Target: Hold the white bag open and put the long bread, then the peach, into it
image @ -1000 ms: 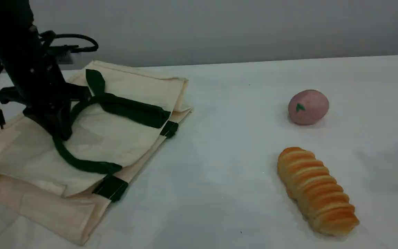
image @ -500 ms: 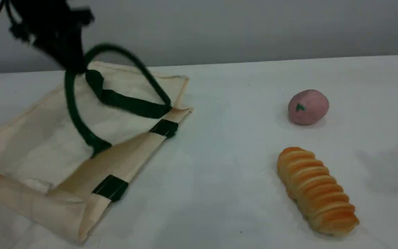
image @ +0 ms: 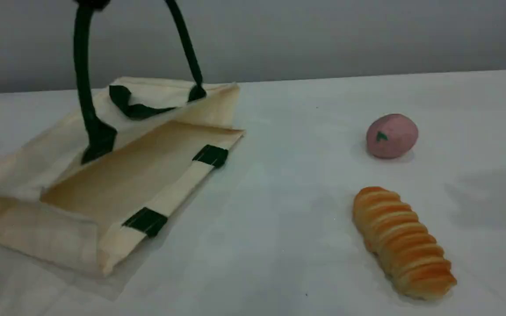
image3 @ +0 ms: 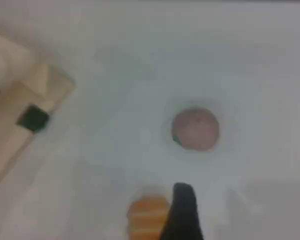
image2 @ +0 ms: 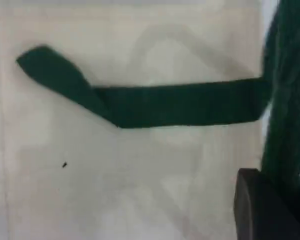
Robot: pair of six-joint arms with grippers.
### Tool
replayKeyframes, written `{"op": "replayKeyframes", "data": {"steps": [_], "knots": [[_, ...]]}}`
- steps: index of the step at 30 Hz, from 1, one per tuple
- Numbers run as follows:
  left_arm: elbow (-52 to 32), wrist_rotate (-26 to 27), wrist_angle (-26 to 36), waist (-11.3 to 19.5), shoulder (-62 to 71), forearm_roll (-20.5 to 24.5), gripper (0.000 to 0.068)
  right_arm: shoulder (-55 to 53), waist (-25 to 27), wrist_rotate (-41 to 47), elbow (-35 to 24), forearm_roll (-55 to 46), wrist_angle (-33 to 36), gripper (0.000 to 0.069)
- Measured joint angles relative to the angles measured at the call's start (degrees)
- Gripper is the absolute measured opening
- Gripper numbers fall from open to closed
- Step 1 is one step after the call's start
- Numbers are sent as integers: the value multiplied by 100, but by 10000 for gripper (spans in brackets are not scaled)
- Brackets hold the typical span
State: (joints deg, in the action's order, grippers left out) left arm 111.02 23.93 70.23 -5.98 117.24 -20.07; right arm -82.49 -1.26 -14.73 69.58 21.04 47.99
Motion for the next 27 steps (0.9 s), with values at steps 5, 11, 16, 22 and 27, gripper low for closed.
{"op": "replayKeyframes", "data": {"steps": [5, 11, 16, 22, 27], "knots": [[0, 65, 0, 0, -425, -57, 89, -519, 0, -351, 0, -17, 5, 535], [0, 133, -21, 0, -704, -265, 89, -1004, -103, -897, -5, -25, 210, 535], [0, 242, -21, 0, -763, -411, 89, -1208, -500, -1279, -5, -39, 231, 535], [0, 605, -21, 0, -958, -792, 89, -1380, -945, -1294, -5, -47, 300, 535], [0, 809, -21, 0, -1144, -918, 89, -1632, -1148, -1283, -5, -123, 462, 535]]}}
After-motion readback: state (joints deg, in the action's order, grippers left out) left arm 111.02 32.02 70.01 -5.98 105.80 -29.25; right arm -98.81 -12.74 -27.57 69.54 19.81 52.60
